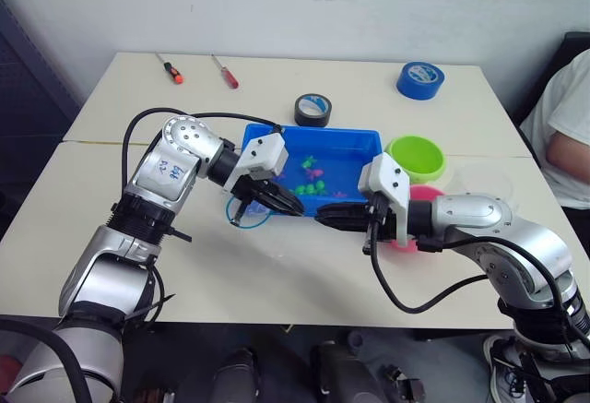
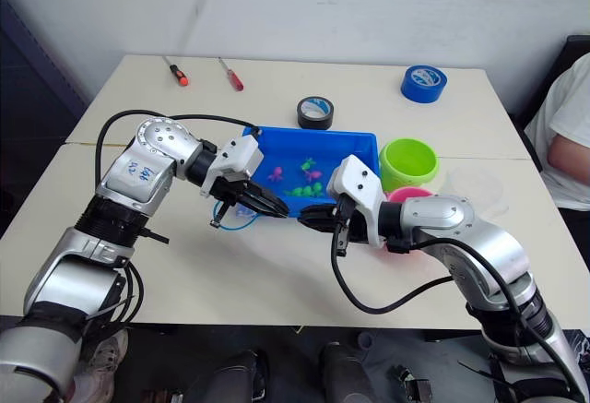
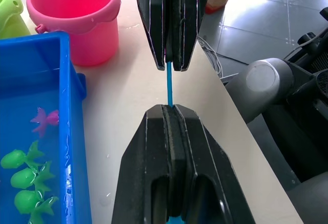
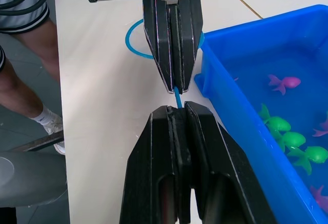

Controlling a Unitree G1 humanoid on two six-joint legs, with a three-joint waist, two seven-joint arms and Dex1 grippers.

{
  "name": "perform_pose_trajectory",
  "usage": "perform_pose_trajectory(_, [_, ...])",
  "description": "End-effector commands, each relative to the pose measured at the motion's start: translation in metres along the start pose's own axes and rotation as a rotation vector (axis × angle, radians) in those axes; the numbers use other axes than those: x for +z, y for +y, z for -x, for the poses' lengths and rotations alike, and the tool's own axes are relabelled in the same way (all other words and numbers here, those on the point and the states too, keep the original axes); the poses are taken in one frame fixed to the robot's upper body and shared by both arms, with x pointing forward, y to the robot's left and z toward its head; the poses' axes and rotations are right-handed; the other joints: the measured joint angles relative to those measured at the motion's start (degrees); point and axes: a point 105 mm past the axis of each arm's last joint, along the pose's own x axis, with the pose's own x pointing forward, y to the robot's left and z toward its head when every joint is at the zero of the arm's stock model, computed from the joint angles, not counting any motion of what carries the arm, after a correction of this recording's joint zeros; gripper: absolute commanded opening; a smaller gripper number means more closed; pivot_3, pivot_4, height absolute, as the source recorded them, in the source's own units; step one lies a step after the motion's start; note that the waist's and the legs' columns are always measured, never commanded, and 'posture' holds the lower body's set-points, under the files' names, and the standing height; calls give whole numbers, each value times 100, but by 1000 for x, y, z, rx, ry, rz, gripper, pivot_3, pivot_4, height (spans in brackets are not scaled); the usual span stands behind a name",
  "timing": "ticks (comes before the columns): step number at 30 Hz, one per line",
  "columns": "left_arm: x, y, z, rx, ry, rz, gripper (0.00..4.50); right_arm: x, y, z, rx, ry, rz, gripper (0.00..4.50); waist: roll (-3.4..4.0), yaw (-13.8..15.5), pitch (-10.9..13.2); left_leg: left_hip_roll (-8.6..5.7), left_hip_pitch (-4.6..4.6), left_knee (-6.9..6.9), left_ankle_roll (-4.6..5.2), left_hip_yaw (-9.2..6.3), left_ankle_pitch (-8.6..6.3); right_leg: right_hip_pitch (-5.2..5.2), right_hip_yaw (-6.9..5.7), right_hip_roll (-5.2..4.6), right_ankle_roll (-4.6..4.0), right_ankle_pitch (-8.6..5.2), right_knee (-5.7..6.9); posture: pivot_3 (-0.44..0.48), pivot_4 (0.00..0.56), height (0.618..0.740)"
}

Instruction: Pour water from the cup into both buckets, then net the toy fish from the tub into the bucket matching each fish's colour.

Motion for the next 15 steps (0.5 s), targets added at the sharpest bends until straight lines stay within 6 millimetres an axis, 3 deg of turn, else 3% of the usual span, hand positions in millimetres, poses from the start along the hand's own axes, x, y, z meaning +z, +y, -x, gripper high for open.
perform_pose_trajectory(1, [9,-1,13,-15,-12,-19,1779,9,3,3,10,-25,34,0,0,-2,0,0,0,0,0,0,0,0,0,0,0,0,0,0,150,734])
perform_pose_trajectory(6, [28,9,31,108,-105,-37,3874,8,2,6,-1,-21,35,0,0,-1,0,1,-3,0,0,0,0,-4,0,0,0,0,1,0,150,734])
perform_pose_trajectory(11, [66,15,87,280,-283,83,3874,5,3,9,-5,-13,33,0,1,-18,1,2,-16,6,0,-2,0,-18,-3,2,1,0,12,0,150,734])
perform_pose_trajectory(15, [66,16,131,478,-292,123,3874,3,-1,14,-28,-8,25,0,2,-15,1,-1,-14,5,0,-2,0,-21,-3,-1,2,-2,21,0,150,734])
